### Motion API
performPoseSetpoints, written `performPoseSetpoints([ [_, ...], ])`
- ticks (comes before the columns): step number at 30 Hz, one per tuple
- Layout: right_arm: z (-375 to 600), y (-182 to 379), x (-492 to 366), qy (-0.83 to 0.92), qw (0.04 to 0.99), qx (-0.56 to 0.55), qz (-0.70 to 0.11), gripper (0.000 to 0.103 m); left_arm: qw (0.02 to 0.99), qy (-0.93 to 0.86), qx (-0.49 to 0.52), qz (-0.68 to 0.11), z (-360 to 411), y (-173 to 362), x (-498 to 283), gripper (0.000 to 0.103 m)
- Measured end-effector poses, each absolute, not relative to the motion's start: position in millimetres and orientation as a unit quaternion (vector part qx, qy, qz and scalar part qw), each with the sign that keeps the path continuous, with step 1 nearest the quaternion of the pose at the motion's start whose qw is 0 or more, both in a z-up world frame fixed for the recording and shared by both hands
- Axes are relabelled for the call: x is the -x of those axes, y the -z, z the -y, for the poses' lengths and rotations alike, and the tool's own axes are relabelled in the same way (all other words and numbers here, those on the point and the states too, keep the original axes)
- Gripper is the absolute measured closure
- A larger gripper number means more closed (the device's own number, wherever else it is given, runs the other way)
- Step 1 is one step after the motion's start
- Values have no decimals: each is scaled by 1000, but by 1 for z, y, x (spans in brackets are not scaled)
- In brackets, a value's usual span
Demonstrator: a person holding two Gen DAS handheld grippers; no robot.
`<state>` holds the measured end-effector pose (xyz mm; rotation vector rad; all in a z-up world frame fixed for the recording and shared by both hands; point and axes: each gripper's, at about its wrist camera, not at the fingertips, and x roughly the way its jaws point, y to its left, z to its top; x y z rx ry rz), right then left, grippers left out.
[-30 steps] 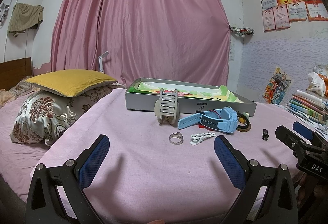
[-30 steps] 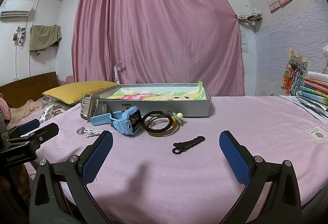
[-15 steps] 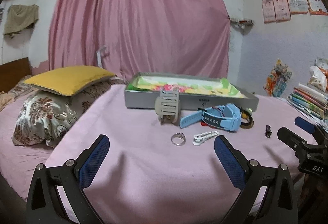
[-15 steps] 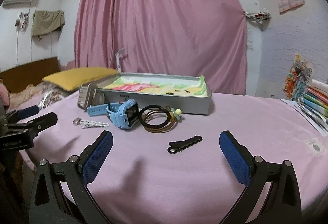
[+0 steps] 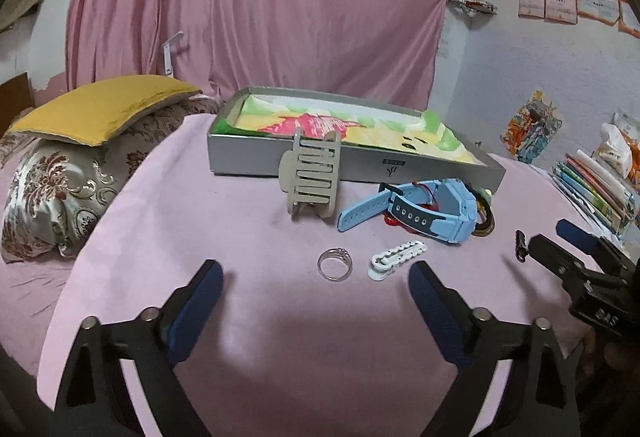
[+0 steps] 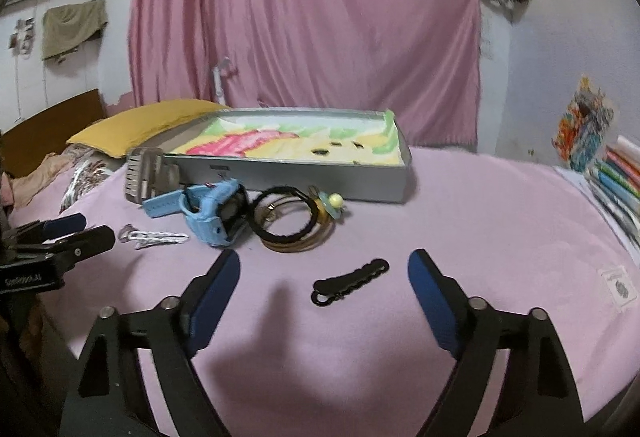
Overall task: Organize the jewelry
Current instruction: 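Grasp the silver ring with the left tool while the right tool grasps the black clip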
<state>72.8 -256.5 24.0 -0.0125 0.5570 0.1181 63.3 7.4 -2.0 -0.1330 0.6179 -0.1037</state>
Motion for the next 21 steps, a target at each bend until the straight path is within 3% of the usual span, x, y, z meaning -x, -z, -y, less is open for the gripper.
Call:
performPoseSetpoints([
  [2,257,-21,-77,-49,956,1,-288,35,947,51,67,-310,-7,4,-66,25],
  [8,256,-19,-88,-39,946,9,-320,37,940,49,69,-330,-5,4,-77,40],
  [18,253,-13,-106,-56,933,15,-355,51,934,50,68,-346,-6,2,-89,52],
  [21,251,-14,-105,-62,934,17,-352,59,934,59,68,-347,-3,2,-89,61],
])
